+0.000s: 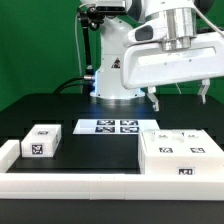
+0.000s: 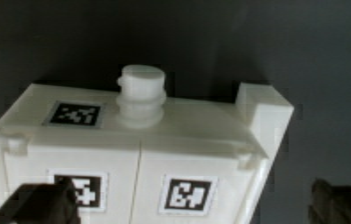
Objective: Assemble cabinet
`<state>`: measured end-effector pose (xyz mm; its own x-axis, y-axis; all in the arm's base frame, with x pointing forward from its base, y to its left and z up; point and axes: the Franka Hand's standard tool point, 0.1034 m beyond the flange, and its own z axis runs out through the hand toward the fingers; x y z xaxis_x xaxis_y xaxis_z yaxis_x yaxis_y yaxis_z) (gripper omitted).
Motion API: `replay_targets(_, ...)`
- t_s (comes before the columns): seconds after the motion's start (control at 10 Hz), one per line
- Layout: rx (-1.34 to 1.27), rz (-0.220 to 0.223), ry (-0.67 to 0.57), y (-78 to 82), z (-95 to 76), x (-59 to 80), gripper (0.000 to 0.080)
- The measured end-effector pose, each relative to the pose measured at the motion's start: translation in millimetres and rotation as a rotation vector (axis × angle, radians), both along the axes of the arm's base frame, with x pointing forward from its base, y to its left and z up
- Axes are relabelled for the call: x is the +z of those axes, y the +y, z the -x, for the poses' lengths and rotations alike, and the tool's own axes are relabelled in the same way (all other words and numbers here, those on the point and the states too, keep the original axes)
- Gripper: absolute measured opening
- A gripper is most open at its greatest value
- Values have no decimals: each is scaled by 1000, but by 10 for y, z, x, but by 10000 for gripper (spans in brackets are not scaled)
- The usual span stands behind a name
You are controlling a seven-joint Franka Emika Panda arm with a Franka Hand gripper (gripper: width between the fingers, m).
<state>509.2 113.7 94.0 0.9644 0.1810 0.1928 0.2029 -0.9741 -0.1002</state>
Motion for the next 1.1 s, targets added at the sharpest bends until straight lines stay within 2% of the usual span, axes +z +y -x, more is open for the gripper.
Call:
replay_targets(0.2, 3, 1, 2, -11, 6, -10, 649)
replay_targets(0.4, -154, 1, 36, -66, 89, -61, 649)
replay_targets(0.5, -221, -11, 14, -25, 104, -82, 649)
replay_targets(0.7, -180, -8, -11, -23, 91, -86, 649)
replay_targets(0.8, -177, -15, -33, -6, 69, -74, 649)
replay_targets(0.9, -179, -55, -143, 41, 41, -49, 649)
replay_targets(1.0, -161, -81, -238, 14, 144, -146, 649)
replay_targets(1.1, -181, -87, -244, -27, 255, -301, 649)
